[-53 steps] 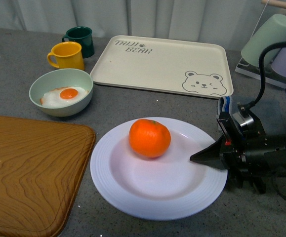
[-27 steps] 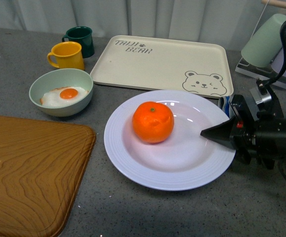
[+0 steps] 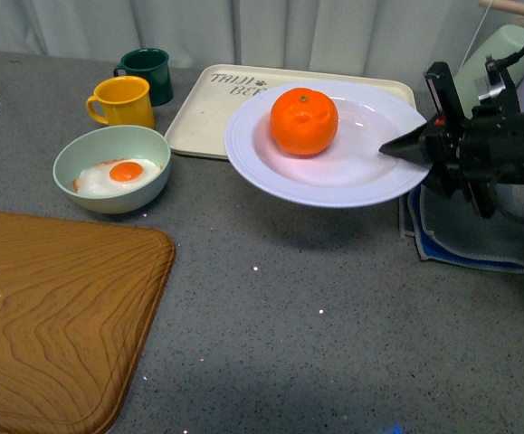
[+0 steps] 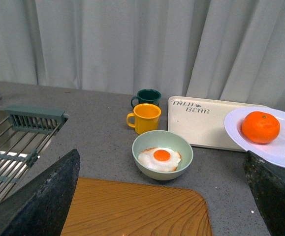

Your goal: Place orange and plate with both arms

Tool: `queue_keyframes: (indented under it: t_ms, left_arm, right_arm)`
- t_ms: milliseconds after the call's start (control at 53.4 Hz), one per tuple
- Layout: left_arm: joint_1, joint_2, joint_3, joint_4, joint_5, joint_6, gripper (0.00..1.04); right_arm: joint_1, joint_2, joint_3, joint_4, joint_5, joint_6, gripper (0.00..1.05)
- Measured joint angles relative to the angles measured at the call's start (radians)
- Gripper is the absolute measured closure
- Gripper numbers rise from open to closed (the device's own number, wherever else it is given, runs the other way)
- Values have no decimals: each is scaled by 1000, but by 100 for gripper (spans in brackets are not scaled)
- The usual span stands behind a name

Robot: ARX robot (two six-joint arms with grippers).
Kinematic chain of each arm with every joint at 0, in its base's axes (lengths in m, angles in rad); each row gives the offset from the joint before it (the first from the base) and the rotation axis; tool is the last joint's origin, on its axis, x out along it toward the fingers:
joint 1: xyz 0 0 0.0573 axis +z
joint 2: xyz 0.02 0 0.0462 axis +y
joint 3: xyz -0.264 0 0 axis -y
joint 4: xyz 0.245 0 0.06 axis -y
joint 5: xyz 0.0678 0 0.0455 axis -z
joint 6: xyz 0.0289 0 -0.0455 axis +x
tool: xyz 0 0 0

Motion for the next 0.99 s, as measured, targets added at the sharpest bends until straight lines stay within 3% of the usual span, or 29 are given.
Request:
queue_keyframes:
  t_ms: [449,898,936,992]
  left_arm:
    - [0,0,0,0,0,0,7]
    - [0,0,0,0,0,0,7]
    - [0,0,0,0,0,0,7]
    - [0,0,0,0,0,0,7]
  right_arm:
    - [43,327,577,-253,51,114,101]
    - [57,457,817,-450,101,45,101]
    - [59,460,828,-462,105,35,99]
    - [61,461,839,-477,106,21,89]
